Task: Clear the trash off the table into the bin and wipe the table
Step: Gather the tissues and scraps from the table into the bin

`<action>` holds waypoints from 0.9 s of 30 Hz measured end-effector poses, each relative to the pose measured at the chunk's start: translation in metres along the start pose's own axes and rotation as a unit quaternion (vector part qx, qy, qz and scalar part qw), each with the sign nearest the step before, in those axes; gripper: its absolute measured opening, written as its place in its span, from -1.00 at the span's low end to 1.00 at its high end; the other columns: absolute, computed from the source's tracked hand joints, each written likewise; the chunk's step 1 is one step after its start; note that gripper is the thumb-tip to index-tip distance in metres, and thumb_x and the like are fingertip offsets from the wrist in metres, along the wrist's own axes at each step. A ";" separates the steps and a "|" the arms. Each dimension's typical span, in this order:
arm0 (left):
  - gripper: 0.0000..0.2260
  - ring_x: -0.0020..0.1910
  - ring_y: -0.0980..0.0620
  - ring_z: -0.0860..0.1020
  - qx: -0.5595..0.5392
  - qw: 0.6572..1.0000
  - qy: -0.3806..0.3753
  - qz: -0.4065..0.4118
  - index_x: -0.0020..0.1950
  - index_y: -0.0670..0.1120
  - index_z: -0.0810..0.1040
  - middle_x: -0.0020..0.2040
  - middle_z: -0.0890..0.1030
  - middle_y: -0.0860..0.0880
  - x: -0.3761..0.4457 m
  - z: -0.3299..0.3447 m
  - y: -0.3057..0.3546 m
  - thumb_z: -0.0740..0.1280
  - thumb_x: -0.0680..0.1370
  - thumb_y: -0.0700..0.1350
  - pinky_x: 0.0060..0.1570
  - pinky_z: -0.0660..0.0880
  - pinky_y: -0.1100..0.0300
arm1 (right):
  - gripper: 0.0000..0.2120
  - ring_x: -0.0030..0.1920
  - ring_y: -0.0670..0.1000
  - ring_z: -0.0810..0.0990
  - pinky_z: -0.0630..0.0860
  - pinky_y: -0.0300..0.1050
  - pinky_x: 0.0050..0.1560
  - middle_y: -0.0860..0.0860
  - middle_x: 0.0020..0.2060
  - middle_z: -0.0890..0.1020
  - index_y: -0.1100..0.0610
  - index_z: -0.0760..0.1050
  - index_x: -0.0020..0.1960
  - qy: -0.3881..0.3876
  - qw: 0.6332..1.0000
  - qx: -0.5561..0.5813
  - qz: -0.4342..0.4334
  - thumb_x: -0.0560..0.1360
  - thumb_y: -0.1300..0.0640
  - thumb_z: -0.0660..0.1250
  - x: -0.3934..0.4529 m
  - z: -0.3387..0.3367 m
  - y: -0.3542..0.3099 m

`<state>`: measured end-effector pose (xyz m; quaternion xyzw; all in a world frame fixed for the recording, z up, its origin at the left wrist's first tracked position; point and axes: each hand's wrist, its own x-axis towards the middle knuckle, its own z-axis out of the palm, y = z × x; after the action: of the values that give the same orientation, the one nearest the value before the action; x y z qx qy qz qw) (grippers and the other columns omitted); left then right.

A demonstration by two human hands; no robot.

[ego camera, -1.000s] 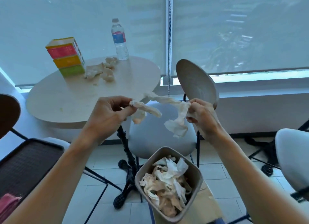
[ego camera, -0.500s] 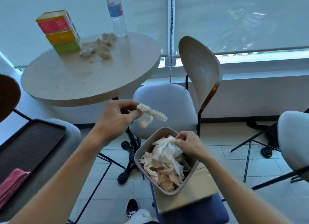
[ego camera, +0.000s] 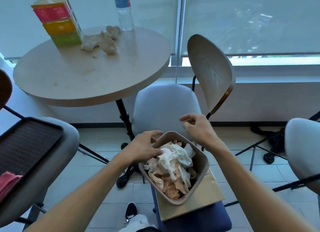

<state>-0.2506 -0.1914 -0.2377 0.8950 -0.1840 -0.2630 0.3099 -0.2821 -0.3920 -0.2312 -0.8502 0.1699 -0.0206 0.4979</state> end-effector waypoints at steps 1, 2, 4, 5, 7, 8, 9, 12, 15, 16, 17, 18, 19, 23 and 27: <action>-0.44 0.00 0.16 0.56 0.002 1.000 0.006 0.013 0.38 0.14 0.43 0.15 0.57 0.05 -0.001 -0.010 0.005 0.48 0.41 -0.04 0.11 0.48 0.23 | -0.81 -0.07 -0.12 0.56 0.46 -0.35 -0.15 -0.02 -0.07 0.61 0.09 0.59 0.11 0.006 1.000 0.016 -0.018 0.58 0.21 0.25 0.003 -0.004 -0.013; -0.50 -0.03 0.20 0.56 0.001 0.999 0.012 0.030 0.34 0.14 0.47 0.15 0.58 0.06 -0.003 -0.023 0.011 0.48 0.43 -0.04 0.06 0.47 0.28 | -0.82 -0.06 -0.11 0.57 0.48 -0.35 -0.17 0.00 -0.07 0.61 0.08 0.60 0.10 0.012 0.999 0.028 -0.036 0.58 0.21 0.26 0.006 -0.006 -0.027; -0.64 -0.07 0.23 0.58 -0.004 0.998 0.020 0.065 0.24 0.14 0.54 0.11 0.60 0.11 -0.010 -0.049 0.025 0.45 0.46 -0.03 -0.01 0.51 0.31 | -0.85 -0.10 -0.02 0.61 0.53 -0.32 -0.22 0.04 -0.10 0.63 0.04 0.60 0.04 0.025 0.996 0.051 -0.072 0.58 0.21 0.28 0.013 -0.007 -0.056; -0.70 -0.09 0.22 0.60 -0.007 0.996 0.026 0.084 0.20 0.14 0.57 0.08 0.61 0.14 -0.015 -0.063 0.032 0.44 0.48 -0.03 -0.03 0.53 0.30 | -0.85 -0.11 0.05 0.63 0.55 -0.25 -0.19 0.08 -0.11 0.65 0.02 0.60 -0.01 0.030 0.994 0.062 -0.087 0.56 0.21 0.29 0.017 -0.006 -0.071; -0.76 -0.11 0.22 0.62 -0.013 0.991 0.055 0.118 0.15 0.13 0.60 0.02 0.63 0.15 -0.022 -0.090 0.047 0.43 0.50 -0.04 -0.05 0.55 0.29 | -0.84 -0.10 0.10 0.65 0.59 -0.10 -0.11 0.13 -0.13 0.67 0.00 0.61 -0.07 0.037 0.990 0.080 -0.113 0.54 0.21 0.30 0.025 -0.002 -0.100; -0.78 -0.11 0.22 0.63 -0.015 0.988 0.075 0.134 0.14 0.11 0.61 0.00 0.64 0.14 -0.025 -0.106 0.052 0.43 0.50 -0.04 -0.07 0.56 0.30 | -0.84 -0.10 0.10 0.65 0.58 -0.09 -0.10 0.13 -0.14 0.67 0.01 0.61 -0.07 0.037 0.987 0.086 -0.128 0.53 0.22 0.30 0.029 0.000 -0.117; -0.79 -0.11 0.22 0.63 -0.017 0.984 0.093 0.148 0.13 0.09 0.62 -0.02 0.65 0.14 -0.027 -0.121 0.057 0.43 0.50 -0.05 -0.08 0.56 0.31 | -0.84 -0.10 0.09 0.65 0.58 -0.10 -0.09 0.14 -0.14 0.67 0.02 0.62 -0.06 0.037 0.985 0.089 -0.141 0.53 0.23 0.30 0.033 0.001 -0.132; -0.81 -0.15 0.22 0.63 -0.019 0.974 0.141 0.174 0.09 0.08 0.63 -0.05 0.67 0.11 -0.029 -0.162 0.063 0.44 0.49 -0.04 -0.18 0.55 0.30 | -0.83 -0.13 0.08 0.66 0.59 -0.06 -0.02 0.14 -0.16 0.68 0.04 0.61 -0.07 0.040 0.981 0.086 -0.171 0.51 0.25 0.29 0.052 0.010 -0.171; -0.86 -0.26 0.24 0.60 -0.029 0.968 0.177 0.173 0.03 0.10 0.64 -0.11 0.68 0.10 -0.023 -0.199 0.058 0.44 0.48 -0.04 -0.29 0.45 0.35 | -0.83 -0.16 0.04 0.66 0.61 -0.03 0.00 0.05 -0.22 0.67 0.00 0.61 -0.10 0.041 0.980 0.052 -0.188 0.49 0.22 0.30 0.077 0.028 -0.198; -0.87 -0.29 0.26 0.59 -0.035 0.966 0.189 0.171 0.01 0.09 0.64 -0.12 0.68 0.10 -0.020 -0.210 0.053 0.45 0.48 -0.06 -0.31 0.43 0.36 | -0.84 -0.16 0.02 0.65 0.60 -0.07 -0.03 0.02 -0.23 0.67 0.00 0.61 -0.08 0.035 0.980 0.036 -0.193 0.48 0.21 0.30 0.086 0.035 -0.204; -0.88 -0.31 0.28 0.57 -0.036 0.964 0.202 0.169 0.00 0.08 0.65 -0.13 0.67 0.10 -0.017 -0.222 0.049 0.45 0.48 -0.07 -0.33 0.42 0.38 | -0.83 -0.15 0.01 0.64 0.57 -0.14 -0.07 0.00 -0.22 0.66 0.01 0.62 -0.04 0.026 0.980 0.015 -0.195 0.49 0.20 0.29 0.095 0.043 -0.211; -0.89 -0.32 0.30 0.57 -0.035 0.962 0.215 0.166 -0.01 0.06 0.65 -0.14 0.67 0.11 -0.014 -0.233 0.044 0.45 0.48 -0.08 -0.34 0.41 0.40 | -0.82 -0.13 0.00 0.63 0.54 -0.19 -0.10 0.00 -0.19 0.65 0.03 0.61 0.02 0.016 0.981 -0.005 -0.193 0.49 0.19 0.29 0.103 0.051 -0.216; -0.90 -0.34 0.31 0.56 -0.033 0.960 0.227 0.162 -0.01 0.05 0.65 -0.16 0.66 0.10 -0.011 -0.243 0.039 0.44 0.48 -0.09 -0.36 0.40 0.42 | -0.80 -0.08 0.00 0.62 0.51 -0.20 -0.07 0.01 -0.14 0.65 0.04 0.60 0.09 0.007 0.982 -0.024 -0.190 0.50 0.18 0.30 0.110 0.058 -0.221; -0.93 -0.38 0.19 0.55 -0.060 0.955 0.261 0.130 -0.05 -0.01 0.65 -0.19 0.66 0.01 0.000 -0.281 0.012 0.44 0.49 -0.14 -0.42 0.40 0.42 | -0.60 0.21 0.08 0.52 0.41 -0.10 0.24 0.09 0.16 0.56 0.08 0.45 0.35 -0.002 0.974 -0.133 -0.183 0.53 0.06 0.33 0.138 0.088 -0.238; -0.91 -0.34 0.08 0.54 -0.084 0.950 0.284 0.095 -0.03 -0.01 0.64 -0.20 0.66 -0.02 0.014 -0.313 -0.017 0.44 0.49 -0.15 -0.38 0.42 0.34 | -0.55 0.25 0.17 0.49 0.39 -0.08 0.21 0.18 0.21 0.54 0.11 0.41 0.37 -0.001 0.968 -0.177 -0.179 0.55 -0.05 0.30 0.157 0.107 -0.251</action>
<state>-0.0538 -0.0416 -0.0441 0.8817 -0.1498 0.0182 0.4469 -0.0450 -0.2391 -0.0918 -0.9415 0.0157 -0.0779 0.3275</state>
